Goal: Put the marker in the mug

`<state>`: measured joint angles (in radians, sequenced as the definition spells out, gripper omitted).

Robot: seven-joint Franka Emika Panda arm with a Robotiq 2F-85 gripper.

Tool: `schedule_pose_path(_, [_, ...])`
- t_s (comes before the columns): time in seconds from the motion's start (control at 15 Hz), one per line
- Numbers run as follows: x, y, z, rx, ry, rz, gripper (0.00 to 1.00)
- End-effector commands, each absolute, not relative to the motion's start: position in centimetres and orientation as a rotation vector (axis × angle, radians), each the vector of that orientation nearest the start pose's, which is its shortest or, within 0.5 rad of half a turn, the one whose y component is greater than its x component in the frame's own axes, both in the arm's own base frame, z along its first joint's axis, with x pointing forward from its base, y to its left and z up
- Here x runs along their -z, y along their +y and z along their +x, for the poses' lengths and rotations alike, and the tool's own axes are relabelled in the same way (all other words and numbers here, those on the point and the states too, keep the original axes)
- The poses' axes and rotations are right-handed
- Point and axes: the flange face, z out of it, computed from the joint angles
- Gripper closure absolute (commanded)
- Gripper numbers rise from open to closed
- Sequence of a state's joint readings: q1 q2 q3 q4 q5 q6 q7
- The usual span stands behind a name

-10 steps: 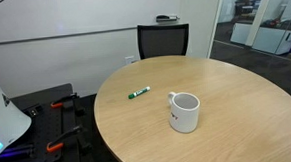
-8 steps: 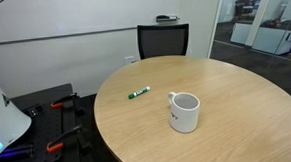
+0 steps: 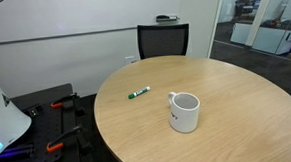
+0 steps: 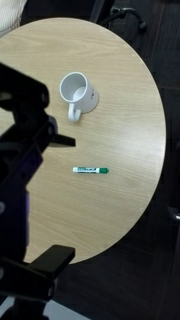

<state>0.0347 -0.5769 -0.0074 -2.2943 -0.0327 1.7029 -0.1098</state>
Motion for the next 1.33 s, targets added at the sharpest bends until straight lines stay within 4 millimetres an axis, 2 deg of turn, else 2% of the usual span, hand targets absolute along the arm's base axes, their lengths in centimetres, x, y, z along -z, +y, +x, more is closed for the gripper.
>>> schedule_pose_path(0.0, [-54.6, 1.0, 38.9, 0.029, -0.212, -3.195, 0.00])
schedule_pose_path(0.4, [-49.4, 1.6, 42.3, 0.172, -0.230, -3.189, 0.00])
schedule_pose_path(1.27, [-33.2, 1.0, 46.6, 0.043, -0.322, -3.199, 0.00])
